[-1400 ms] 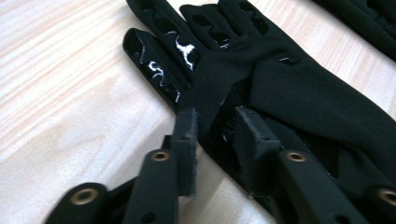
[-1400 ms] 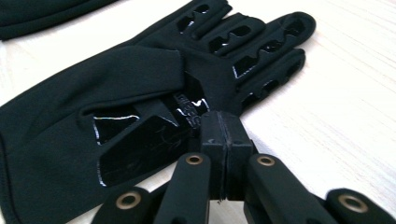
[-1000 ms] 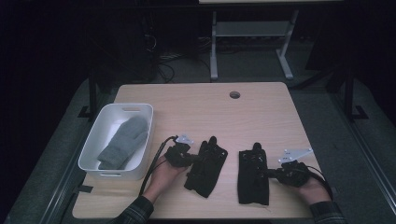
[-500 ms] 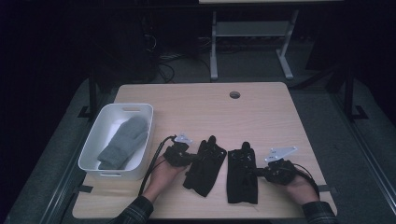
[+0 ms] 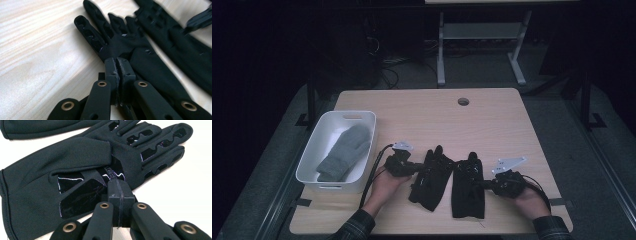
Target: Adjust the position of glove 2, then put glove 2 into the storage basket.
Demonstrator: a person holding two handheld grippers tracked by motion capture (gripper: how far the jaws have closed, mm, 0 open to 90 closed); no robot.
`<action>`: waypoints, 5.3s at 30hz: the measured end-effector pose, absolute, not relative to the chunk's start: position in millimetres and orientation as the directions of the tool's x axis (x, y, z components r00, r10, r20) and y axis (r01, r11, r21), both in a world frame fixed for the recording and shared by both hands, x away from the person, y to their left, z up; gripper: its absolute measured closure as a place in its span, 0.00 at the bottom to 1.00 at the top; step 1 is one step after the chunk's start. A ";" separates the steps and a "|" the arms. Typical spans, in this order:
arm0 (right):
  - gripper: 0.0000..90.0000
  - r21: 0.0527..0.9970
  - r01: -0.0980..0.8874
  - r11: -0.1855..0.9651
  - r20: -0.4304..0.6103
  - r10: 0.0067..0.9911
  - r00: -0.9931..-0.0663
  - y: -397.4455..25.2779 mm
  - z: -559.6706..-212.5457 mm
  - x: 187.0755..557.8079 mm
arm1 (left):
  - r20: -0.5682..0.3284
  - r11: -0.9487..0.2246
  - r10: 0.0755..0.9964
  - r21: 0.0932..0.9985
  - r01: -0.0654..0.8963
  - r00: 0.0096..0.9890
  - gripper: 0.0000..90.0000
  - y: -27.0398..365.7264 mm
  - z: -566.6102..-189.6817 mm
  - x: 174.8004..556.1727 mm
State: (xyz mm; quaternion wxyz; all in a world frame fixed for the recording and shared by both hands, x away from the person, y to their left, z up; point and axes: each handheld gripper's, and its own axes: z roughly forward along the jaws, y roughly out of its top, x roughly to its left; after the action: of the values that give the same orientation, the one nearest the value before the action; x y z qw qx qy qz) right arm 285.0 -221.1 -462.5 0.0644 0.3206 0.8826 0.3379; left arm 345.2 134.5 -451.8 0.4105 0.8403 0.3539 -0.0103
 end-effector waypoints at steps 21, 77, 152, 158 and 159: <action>1.00 0.631 0.528 0.568 0.110 0.609 -0.786 -208.6 -461.9 288.3 | -0.437 -0.308 0.464 0.737 0.602 0.771 0.97 130.4 -425.7 335.9; 0.98 0.691 0.464 0.554 0.045 0.608 -0.793 -182.9 -449.4 311.4 | -0.403 -0.416 0.405 0.718 0.558 0.821 0.86 64.3 -448.3 339.4; 0.10 0.717 0.572 0.398 0.044 0.793 -0.607 -243.4 -482.6 320.6 | -0.123 -0.649 0.428 0.648 0.399 0.896 0.29 101.9 -421.1 325.1; 0.10 0.717 0.573 0.397 0.044 0.794 -0.606 -243.3 -482.6 320.6 | -0.105 -0.674 0.406 0.636 0.375 0.908 0.17 86.0 -429.2 336.8; 0.10 0.717 0.573 0.398 0.044 0.794 -0.606 -243.3 -482.6 320.6 | -0.093 -0.689 0.393 0.629 0.360 0.915 0.17 84.7 -430.0 338.9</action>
State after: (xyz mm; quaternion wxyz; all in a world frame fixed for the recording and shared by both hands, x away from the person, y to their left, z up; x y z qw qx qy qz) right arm 320.6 -243.3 -482.6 0.1545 0.4160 0.8216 0.3579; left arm 338.9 84.7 -430.0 0.3369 0.9186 0.2050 0.0244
